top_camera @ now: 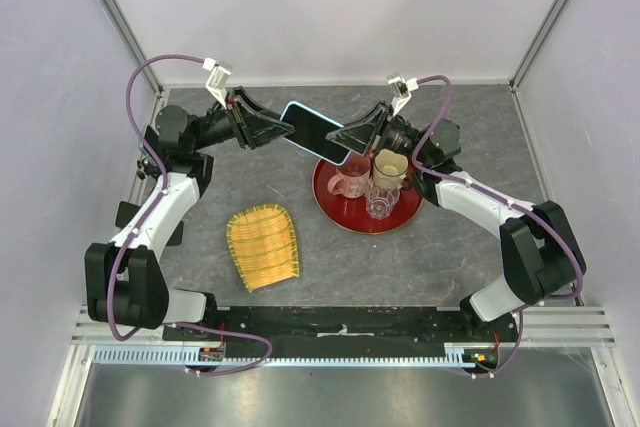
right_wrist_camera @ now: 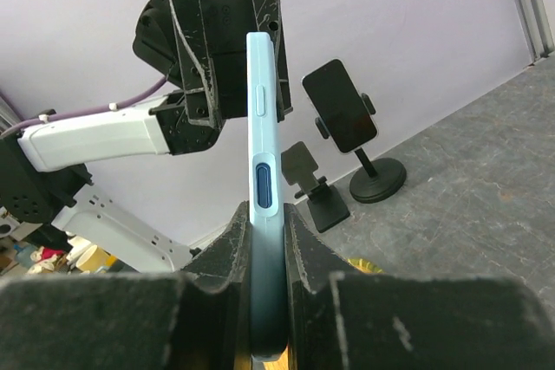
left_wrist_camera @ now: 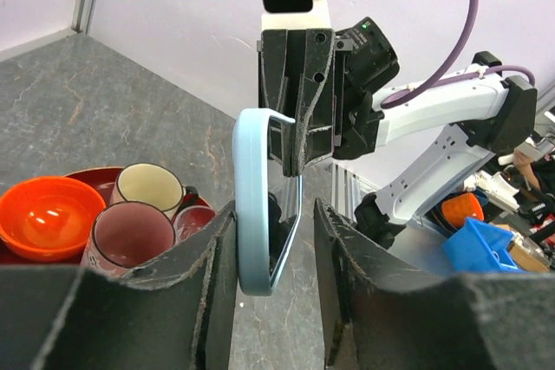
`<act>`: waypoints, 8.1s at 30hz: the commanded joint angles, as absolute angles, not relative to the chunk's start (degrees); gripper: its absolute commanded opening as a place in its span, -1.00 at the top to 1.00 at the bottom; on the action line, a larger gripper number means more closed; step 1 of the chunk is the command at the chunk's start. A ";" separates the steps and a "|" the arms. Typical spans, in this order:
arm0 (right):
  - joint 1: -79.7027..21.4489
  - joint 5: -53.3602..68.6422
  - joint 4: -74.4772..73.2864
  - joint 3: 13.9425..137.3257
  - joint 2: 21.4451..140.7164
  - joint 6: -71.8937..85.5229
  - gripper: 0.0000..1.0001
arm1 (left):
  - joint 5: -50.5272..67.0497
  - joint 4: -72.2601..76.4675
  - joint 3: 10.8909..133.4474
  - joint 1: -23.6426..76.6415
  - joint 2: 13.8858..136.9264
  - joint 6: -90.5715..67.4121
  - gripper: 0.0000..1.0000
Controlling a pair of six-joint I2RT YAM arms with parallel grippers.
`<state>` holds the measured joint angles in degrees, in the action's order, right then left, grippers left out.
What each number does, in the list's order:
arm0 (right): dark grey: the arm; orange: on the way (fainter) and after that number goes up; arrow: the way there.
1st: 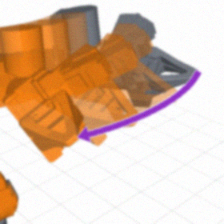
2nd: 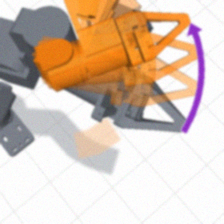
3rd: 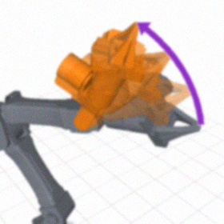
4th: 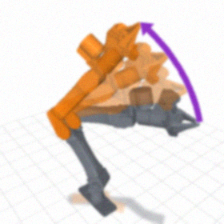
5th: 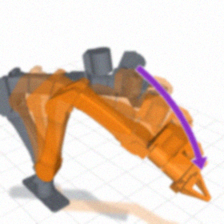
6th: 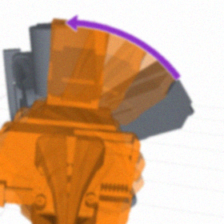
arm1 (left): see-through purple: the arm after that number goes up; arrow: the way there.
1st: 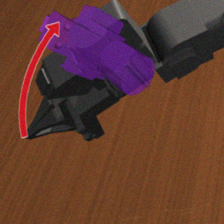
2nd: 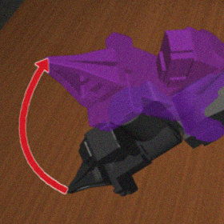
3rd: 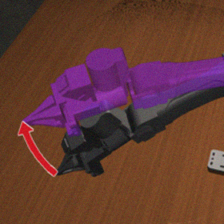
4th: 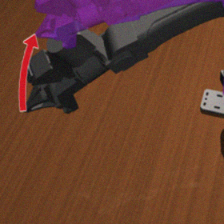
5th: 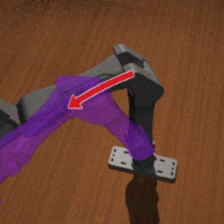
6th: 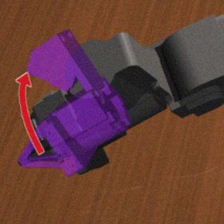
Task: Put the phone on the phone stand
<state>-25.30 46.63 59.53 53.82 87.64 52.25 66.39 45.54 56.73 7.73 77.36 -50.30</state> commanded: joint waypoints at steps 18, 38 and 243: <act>-29.09 36.74 62.84 55.28 87.36 49.39 1.00 | 62.67 66.96 51.42 5.80 75.85 -61.87 0.17; -26.99 31.82 36.57 57.04 76.21 34.63 -0.53 | 53.63 9.54 54.14 6.68 56.99 -23.40 0.95; -47.90 29.00 30.32 55.63 61.00 13.10 -0.80 | -12.41 -21.53 43.86 -37.88 45.00 -19.24 -0.44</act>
